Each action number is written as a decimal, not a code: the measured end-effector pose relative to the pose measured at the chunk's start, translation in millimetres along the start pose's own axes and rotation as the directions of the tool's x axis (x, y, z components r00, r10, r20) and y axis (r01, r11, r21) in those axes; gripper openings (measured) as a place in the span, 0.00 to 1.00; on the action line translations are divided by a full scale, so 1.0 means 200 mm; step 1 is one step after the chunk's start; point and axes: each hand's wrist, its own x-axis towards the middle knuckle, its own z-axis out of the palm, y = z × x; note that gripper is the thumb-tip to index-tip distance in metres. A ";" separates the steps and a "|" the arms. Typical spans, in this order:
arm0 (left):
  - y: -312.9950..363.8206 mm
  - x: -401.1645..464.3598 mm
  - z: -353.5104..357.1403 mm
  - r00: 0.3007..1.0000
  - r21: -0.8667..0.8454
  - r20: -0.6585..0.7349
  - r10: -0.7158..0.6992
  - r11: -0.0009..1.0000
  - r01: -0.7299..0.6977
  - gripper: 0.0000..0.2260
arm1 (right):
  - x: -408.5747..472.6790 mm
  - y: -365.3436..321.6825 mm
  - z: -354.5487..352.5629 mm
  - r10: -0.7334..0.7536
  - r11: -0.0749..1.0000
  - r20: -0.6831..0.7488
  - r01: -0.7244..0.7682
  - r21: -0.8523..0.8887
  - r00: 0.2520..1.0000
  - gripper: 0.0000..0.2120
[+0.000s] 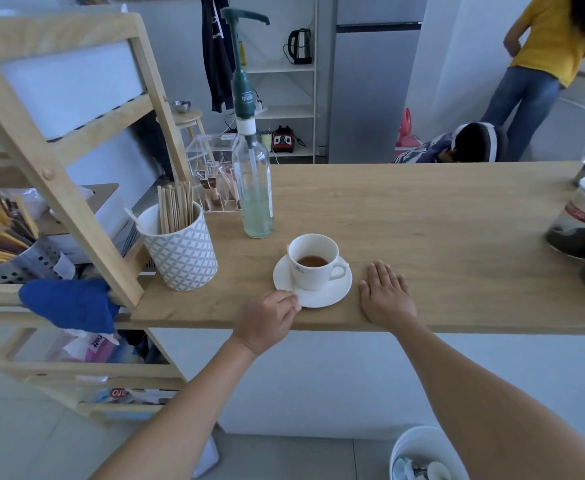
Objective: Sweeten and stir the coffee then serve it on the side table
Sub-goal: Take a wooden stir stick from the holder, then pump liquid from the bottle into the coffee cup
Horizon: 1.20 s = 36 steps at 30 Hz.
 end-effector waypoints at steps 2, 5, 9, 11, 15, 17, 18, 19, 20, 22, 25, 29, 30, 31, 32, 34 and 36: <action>0.00 -0.01 0.00 0.999 -0.043 0.046 -0.012 0.999 0.014 0.09 | 0.00 0.00 0.00 -0.002 1.000 0.010 0.002 -0.004 1.000 0.28; -0.01 0.00 -0.01 0.993 -0.054 0.117 -0.027 0.998 0.034 0.04 | 0.00 0.01 0.00 -0.004 1.000 0.018 0.004 -0.012 1.000 0.28; -0.01 0.01 -0.07 0.983 -0.096 0.182 -0.004 0.995 0.022 0.09 | 0.00 0.01 -0.02 -0.011 0.999 0.039 0.009 0.047 0.999 0.28; -0.02 0.03 -0.11 0.986 -0.107 0.169 0.011 0.994 0.007 0.11 | 0.02 -0.01 -0.07 0.028 0.970 0.003 -0.028 0.242 1.000 0.27; -0.10 0.14 -0.15 0.961 -0.160 0.207 -0.185 0.962 0.220 0.25 | 0.08 -0.05 -0.25 0.237 0.521 0.139 -0.246 0.817 0.962 0.22; -0.12 0.22 -0.16 0.826 -0.251 0.307 -0.472 0.797 0.549 0.31 | 0.07 -0.06 -0.33 0.193 0.260 0.364 -0.405 0.876 0.911 0.19; -0.13 0.27 -0.16 0.717 -0.281 0.371 -0.591 0.664 0.693 0.32 | 0.06 -0.07 -0.36 0.141 0.224 0.470 -0.490 0.842 0.872 0.21; -0.13 0.33 -0.16 0.578 -0.303 0.461 -0.673 0.493 0.816 0.31 | 0.05 -0.08 -0.37 0.095 0.221 0.548 -0.554 0.802 0.831 0.24; -0.14 0.38 -0.16 0.429 -0.328 0.567 -0.703 0.285 0.901 0.28 | 0.05 -0.10 -0.38 0.051 0.218 0.597 -0.592 0.776 0.801 0.28; -0.13 0.46 -0.18 0.213 -0.330 0.740 -0.638 -0.067 0.942 0.27 | 0.05 -0.13 -0.38 0.002 0.197 0.628 -0.616 0.763 0.778 0.33; -0.13 0.49 -0.17 0.140 -0.265 0.833 -0.536 -0.164 0.950 0.24 | 0.05 -0.16 -0.37 0.016 0.174 0.634 -0.626 0.760 0.773 0.34; -0.16 0.49 -0.15 0.130 -0.247 0.855 -0.501 -0.174 0.953 0.19 | 0.05 -0.18 -0.32 0.054 0.131 0.613 -0.614 0.778 0.788 0.27; -0.17 0.49 -0.15 0.129 -0.247 0.855 -0.502 -0.175 0.953 0.17 | 0.05 -0.18 -0.32 0.064 0.121 0.610 -0.613 0.780 0.789 0.26; -0.17 0.50 -0.15 0.126 -0.243 0.857 -0.499 -0.177 0.954 0.16 | 0.05 -0.18 -0.31 0.074 0.111 0.608 -0.613 0.783 0.790 0.26; -0.17 0.50 -0.15 0.124 -0.239 0.859 -0.496 -0.175 0.955 0.16 | 0.05 -0.19 -0.31 0.080 0.101 0.606 -0.611 0.785 0.791 0.25; -0.18 0.52 -0.14 0.122 -0.239 0.859 -0.497 -0.178 0.955 0.16 | 0.06 -0.19 -0.32 0.093 0.086 0.596 -0.603 0.793 0.798 0.25; -0.19 0.53 -0.13 0.114 -0.237 0.861 -0.496 -0.191 0.953 0.17 | 0.08 -0.20 -0.33 0.100 0.091 0.584 -0.591 0.801 0.806 0.24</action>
